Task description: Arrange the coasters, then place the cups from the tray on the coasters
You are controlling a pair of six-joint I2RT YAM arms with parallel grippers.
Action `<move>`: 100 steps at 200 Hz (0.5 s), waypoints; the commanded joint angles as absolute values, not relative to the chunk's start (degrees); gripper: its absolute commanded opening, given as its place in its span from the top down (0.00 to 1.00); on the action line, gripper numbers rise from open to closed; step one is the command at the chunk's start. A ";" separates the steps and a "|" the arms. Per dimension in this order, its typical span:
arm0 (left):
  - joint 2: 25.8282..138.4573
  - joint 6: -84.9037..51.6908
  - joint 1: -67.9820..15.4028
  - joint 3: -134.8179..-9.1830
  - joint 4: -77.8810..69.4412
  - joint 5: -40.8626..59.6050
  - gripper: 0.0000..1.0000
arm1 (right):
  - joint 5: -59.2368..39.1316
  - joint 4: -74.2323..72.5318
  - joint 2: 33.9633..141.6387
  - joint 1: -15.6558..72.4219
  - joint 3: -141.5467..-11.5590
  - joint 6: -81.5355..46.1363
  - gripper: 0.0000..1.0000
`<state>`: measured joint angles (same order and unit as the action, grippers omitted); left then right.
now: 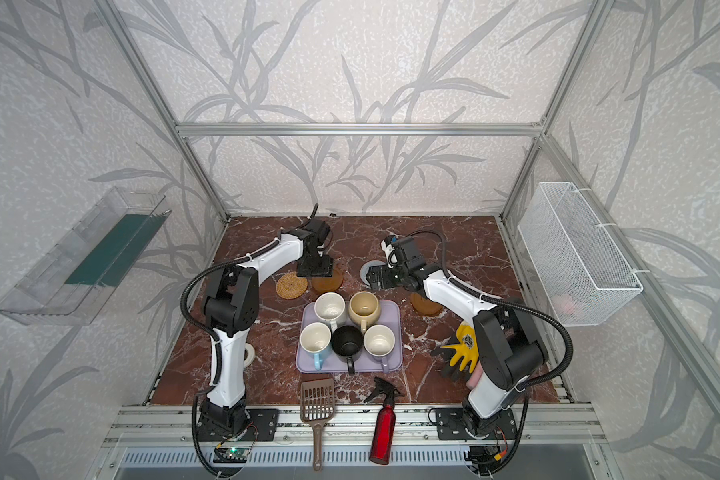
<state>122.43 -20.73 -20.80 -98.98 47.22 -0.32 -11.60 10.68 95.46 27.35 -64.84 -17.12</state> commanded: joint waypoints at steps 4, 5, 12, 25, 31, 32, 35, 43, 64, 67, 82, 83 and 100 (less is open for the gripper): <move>117.65 -22.11 -20.06 -101.37 48.63 -0.58 0.22 | -8.91 12.62 97.38 26.74 -68.09 -17.95 0.02; 117.62 -22.22 -20.05 -101.40 48.62 -0.60 0.21 | -8.85 12.68 97.43 26.69 -68.19 -17.99 0.02; 116.77 -22.61 -19.88 -101.36 48.48 -0.53 0.20 | -8.55 13.06 98.22 26.50 -69.03 -18.02 0.05; 114.84 -22.93 -19.47 -100.95 48.31 -0.16 0.15 | -8.66 13.83 100.66 26.15 -70.64 -17.89 0.11; 113.75 -23.02 -19.34 -100.61 48.25 -0.11 0.12 | -8.78 14.41 101.53 26.06 -71.77 -17.64 0.12; 113.48 -23.02 -19.34 -100.62 48.21 -0.14 0.11 | -8.79 14.55 101.66 26.08 -71.77 -17.61 0.13; 112.82 -23.05 -19.26 -100.36 48.10 -0.13 0.09 | -8.67 14.98 102.08 26.10 -72.23 -17.43 0.14; 110.80 -23.24 -19.01 -99.45 47.51 -0.20 0.03 | -8.53 15.60 103.35 26.01 -73.60 -17.16 0.18; 104.76 -24.53 -17.97 -95.38 44.86 1.93 0.01 | -8.53 16.57 106.79 26.02 -76.80 -16.63 0.28; 103.79 -24.67 -17.81 -94.67 44.32 2.46 0.01 | -8.48 16.79 107.30 26.02 -77.31 -16.57 0.30; 99.39 -24.32 -17.58 -90.62 41.65 5.25 0.01 | -8.27 18.22 110.17 25.95 -79.90 -16.06 0.34; 99.18 -24.29 -17.58 -90.36 41.52 5.44 0.01 | -8.26 18.34 110.37 25.94 -80.16 -16.03 0.34; 94.74 -23.32 -17.58 -86.03 38.98 9.64 0.01 | -8.26 20.73 113.31 25.93 -83.26 -15.07 0.37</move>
<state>100.14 -23.33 -17.65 -90.89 42.39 3.84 -8.86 16.25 110.19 26.13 -79.09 -16.69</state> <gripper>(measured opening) 0.994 0.642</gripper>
